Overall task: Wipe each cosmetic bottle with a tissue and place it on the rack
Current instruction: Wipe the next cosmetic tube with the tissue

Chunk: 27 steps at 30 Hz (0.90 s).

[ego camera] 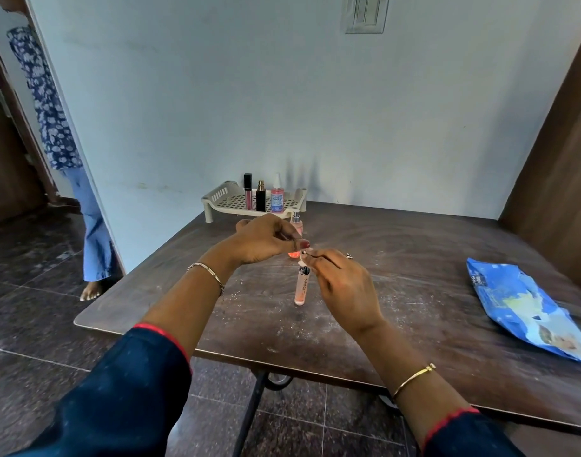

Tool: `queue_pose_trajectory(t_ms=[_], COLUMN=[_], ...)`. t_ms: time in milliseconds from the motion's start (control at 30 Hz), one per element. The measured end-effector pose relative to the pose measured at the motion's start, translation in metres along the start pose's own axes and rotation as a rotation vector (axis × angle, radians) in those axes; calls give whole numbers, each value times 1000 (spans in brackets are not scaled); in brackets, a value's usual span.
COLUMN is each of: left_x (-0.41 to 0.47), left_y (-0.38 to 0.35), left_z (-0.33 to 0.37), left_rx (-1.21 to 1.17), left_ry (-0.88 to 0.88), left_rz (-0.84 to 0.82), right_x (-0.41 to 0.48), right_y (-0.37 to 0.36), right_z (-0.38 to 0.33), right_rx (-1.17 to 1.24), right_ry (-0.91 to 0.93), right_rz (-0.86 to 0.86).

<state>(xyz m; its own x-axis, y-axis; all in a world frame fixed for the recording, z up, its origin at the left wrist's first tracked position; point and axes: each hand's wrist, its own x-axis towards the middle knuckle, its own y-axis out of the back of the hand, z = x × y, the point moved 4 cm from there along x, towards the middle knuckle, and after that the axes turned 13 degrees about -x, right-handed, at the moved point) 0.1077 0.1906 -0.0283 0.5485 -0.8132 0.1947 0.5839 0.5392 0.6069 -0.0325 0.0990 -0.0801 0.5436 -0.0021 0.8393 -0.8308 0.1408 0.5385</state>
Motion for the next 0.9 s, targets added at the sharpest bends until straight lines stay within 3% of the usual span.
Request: queue_pose_trajectory(t_ms=[233,433,600,900], left_x=[-1,3,6,14], left_y=[1,1,-2,-3], left_z=[4,2,11,10], left_rx=[61,0,-111,-141], left_ry=[-23,15,31,79], left_rz=[62,-11,-126,-128], right_x=[-3,-25,-8,0], right_y=[-4,-14,3,-4], right_z=[-6,-3,-1,-11], right_rx=[40,30,-18,-158], right_ry=[-24,7,-66,140], right_rz=[-17,-198,-36,-182])
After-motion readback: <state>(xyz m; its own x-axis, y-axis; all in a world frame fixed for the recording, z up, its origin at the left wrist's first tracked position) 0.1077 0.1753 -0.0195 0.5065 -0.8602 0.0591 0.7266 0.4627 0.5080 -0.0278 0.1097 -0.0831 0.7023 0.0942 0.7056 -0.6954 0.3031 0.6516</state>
